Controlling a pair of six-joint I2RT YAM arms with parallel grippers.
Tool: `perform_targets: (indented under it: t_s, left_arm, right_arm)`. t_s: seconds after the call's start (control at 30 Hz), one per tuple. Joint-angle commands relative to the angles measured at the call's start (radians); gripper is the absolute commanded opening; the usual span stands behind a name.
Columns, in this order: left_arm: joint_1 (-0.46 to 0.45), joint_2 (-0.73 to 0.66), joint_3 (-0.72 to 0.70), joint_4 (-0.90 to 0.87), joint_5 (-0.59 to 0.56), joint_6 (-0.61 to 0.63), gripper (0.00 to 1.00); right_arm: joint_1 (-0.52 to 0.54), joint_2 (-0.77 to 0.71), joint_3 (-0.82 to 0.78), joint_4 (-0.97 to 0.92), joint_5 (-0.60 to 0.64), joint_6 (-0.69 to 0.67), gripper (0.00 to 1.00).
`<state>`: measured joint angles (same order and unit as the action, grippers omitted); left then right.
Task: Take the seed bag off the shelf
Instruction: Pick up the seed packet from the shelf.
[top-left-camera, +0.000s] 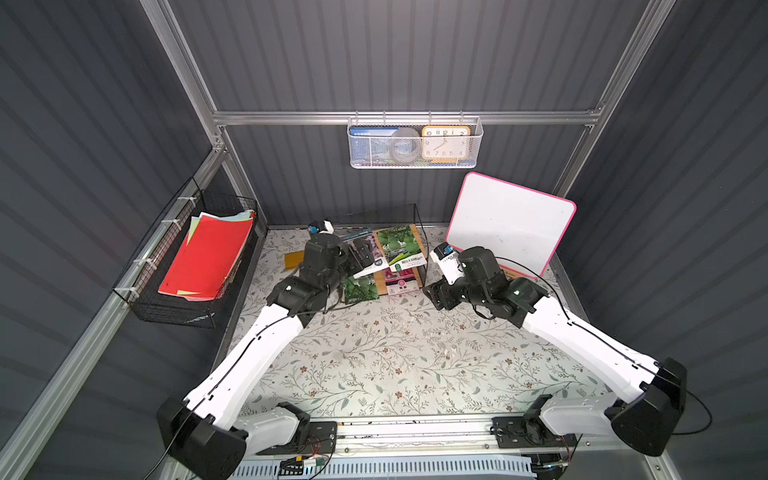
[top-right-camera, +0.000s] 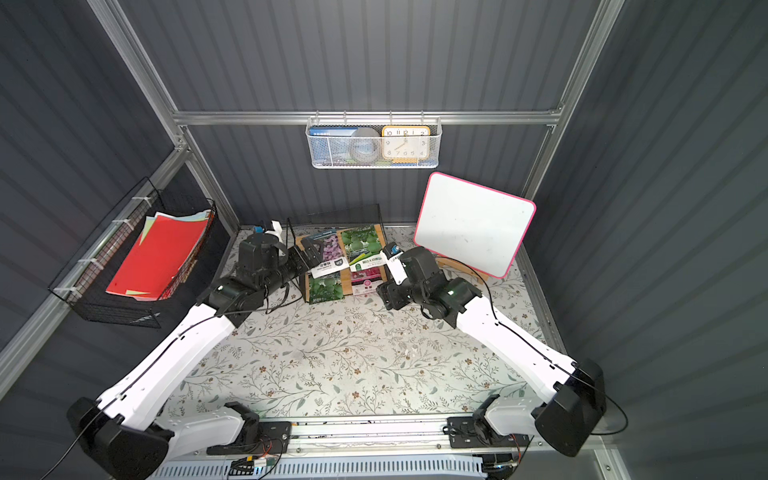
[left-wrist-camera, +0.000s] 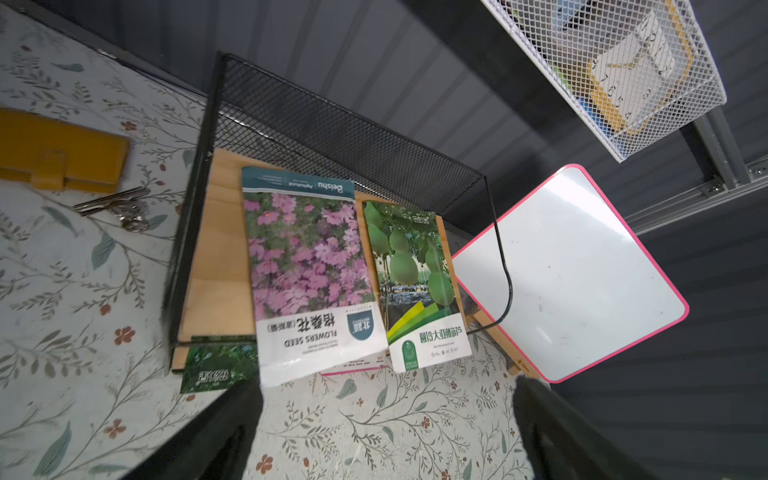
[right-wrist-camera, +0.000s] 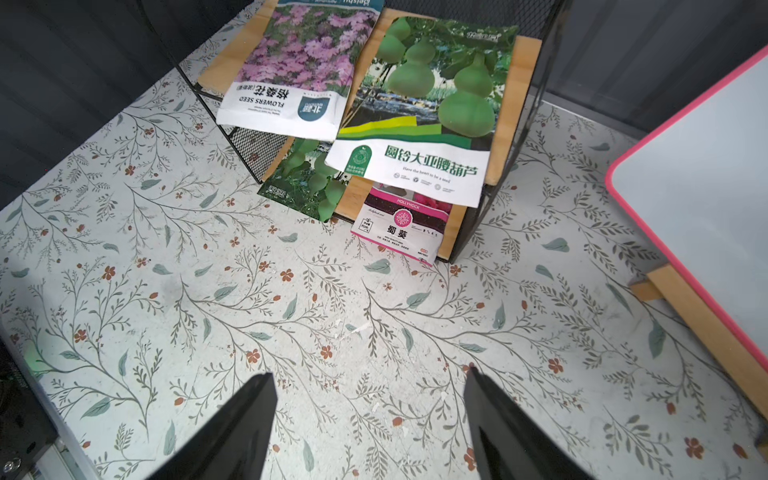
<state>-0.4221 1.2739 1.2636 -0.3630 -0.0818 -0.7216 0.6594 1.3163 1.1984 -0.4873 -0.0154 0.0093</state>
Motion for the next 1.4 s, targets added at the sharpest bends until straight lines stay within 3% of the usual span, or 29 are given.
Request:
perform_targets:
  t_s: [0.0,0.13,0.63,0.97,1.37]
  left_arm:
    - [0.004,0.15,0.113,-0.044,0.217,0.078,1.0]
    - [0.003,0.34,0.344,-0.202,0.309,0.119,1.0]
    - [0.011,0.714,0.836,-0.571,0.183,0.08,1.0]
    - [0.011,0.849,1.005,-0.656,0.208,0.076,0.99]
    - [0.011,0.876,1.024,-0.64,0.228,0.071,1.0]
  right_arm:
    - [0.002,0.005,0.038,-0.027,0.015,0.003,0.77]
    - [0.002,-0.011,0.035,-0.036,0.024,0.02,0.77]
    - [-0.078,-0.152,-0.086,0.021,-0.051,0.072,0.75]
    - [-0.12,-0.201,-0.118,0.026,-0.092,0.078,0.74]
    - [-0.136,-0.195,-0.132,0.058,-0.113,0.08,0.74]
